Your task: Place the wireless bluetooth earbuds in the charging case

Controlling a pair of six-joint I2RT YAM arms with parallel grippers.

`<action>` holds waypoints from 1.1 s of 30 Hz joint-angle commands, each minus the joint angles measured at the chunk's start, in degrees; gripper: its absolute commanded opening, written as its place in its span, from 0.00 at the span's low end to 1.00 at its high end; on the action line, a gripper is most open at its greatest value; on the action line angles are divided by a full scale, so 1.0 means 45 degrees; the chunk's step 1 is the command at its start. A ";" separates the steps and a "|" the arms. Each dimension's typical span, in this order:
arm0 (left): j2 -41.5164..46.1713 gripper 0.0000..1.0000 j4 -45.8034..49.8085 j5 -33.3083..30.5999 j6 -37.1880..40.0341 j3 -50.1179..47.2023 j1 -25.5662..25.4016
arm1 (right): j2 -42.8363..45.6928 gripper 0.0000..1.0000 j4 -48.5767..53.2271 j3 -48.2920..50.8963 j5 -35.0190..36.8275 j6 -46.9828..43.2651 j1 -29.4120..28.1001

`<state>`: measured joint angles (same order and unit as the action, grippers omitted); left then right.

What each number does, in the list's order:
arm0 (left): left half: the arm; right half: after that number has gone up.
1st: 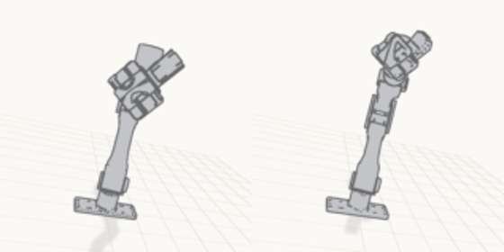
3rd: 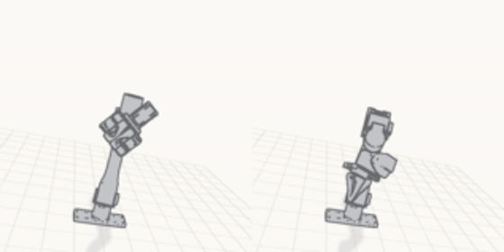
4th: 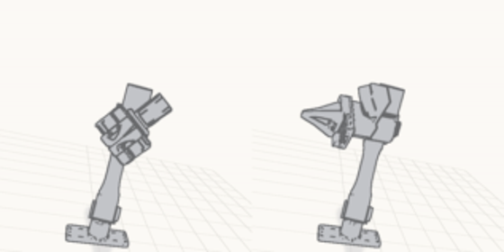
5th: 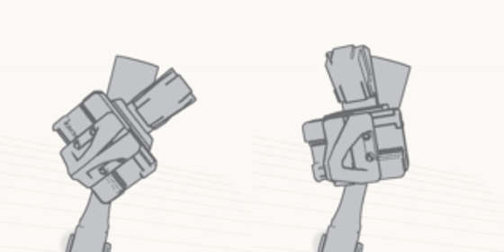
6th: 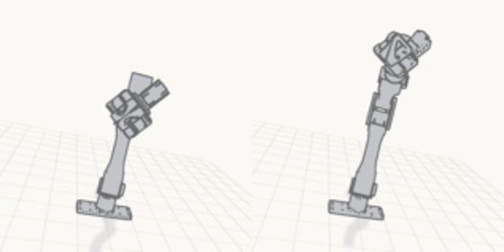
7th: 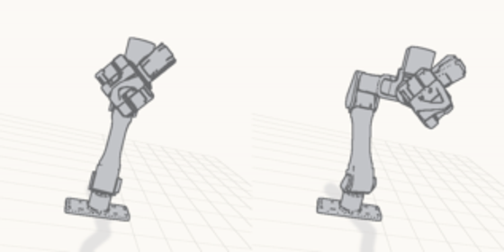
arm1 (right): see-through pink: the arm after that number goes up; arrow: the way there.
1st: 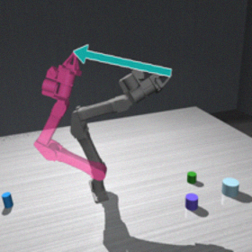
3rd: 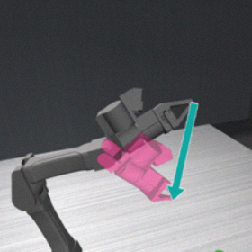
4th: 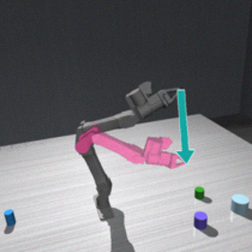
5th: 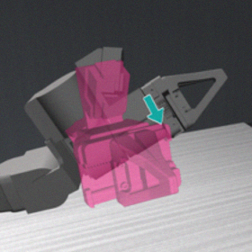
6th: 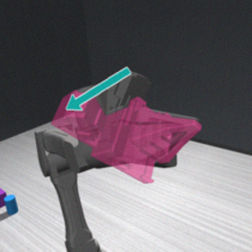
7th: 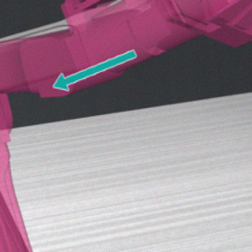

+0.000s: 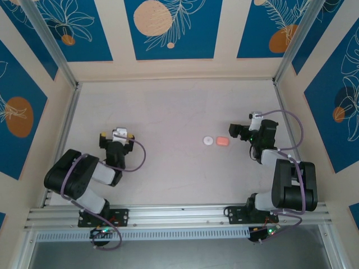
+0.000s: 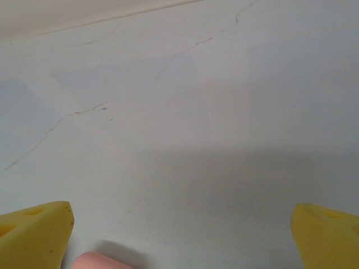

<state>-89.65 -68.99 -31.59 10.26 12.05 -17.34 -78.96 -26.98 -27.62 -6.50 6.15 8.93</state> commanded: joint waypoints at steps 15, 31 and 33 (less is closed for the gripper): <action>0.0089 1.00 0.3004 0.4663 -0.2095 0.1844 0.2819 | 0.0571 0.99 -0.1027 0.0571 -0.0210 -0.0361 -0.0026; 0.0065 1.00 0.3226 0.5009 -0.1929 0.1970 0.2819 | 0.0438 0.99 -0.0982 0.0468 -0.0027 -0.0313 -0.0048; 0.0074 1.00 0.3234 0.5009 -0.1929 0.1970 0.2819 | 0.0528 0.99 -0.1448 0.0746 -0.0078 0.0029 -0.0198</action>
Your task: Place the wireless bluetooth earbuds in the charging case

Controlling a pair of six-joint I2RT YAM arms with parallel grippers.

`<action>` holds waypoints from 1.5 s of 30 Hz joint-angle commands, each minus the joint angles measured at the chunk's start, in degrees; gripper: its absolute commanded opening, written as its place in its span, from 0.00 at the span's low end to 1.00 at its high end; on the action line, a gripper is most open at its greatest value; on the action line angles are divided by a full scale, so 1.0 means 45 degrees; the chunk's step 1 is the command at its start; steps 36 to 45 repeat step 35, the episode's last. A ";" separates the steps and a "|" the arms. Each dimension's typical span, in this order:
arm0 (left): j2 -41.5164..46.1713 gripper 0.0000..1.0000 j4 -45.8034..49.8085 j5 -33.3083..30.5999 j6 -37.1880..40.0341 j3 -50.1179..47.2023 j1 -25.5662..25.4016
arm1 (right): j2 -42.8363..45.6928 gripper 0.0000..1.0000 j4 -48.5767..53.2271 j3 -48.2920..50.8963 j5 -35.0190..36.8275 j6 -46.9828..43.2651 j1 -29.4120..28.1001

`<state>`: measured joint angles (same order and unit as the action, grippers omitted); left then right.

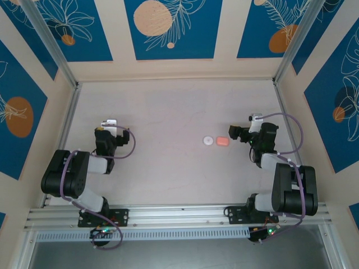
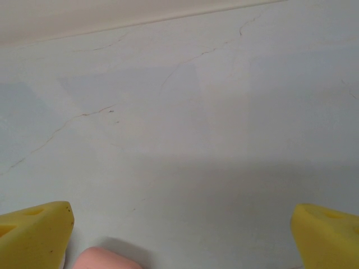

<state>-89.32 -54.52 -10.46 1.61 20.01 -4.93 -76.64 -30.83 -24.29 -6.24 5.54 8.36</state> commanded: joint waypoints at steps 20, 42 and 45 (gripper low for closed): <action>-0.0014 1.00 0.0047 0.0381 0.0014 0.0221 0.0060 | -0.2424 0.99 -0.3456 0.0079 0.1055 -0.0030 -0.1467; 0.0011 1.00 0.0060 0.0410 0.0014 0.0220 0.0080 | -0.2363 0.99 -0.3311 0.0031 0.1328 -0.0001 -0.1526; 0.0011 1.00 0.0060 0.0410 0.0014 0.0220 0.0080 | -0.2363 0.99 -0.3311 0.0031 0.1328 -0.0001 -0.1526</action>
